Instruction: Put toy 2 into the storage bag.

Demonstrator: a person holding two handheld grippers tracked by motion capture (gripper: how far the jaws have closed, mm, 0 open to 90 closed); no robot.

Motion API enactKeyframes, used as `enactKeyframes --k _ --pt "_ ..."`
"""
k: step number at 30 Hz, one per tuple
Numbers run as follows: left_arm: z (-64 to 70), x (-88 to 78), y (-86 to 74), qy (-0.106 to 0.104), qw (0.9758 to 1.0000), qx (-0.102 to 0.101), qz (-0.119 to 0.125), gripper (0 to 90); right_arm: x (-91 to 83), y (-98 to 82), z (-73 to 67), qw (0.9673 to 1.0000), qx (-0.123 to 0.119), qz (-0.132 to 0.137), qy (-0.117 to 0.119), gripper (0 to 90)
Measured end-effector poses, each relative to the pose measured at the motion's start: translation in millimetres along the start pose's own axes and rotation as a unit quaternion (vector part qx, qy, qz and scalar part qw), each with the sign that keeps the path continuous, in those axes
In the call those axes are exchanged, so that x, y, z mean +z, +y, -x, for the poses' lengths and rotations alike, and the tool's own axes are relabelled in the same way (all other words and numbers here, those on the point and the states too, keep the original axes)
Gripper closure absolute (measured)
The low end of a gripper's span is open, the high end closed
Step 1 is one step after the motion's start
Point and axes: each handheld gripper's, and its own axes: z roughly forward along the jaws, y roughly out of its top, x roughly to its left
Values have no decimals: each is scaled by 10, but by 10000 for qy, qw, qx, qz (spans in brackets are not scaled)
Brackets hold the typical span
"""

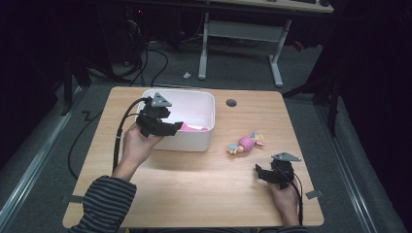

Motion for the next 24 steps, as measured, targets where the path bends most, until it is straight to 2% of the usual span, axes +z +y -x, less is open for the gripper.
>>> enactKeyframes --k 24 --pt "96 -180 -340 34 9998 -133 156 400 0 0 0 10000 1 1 0 203"
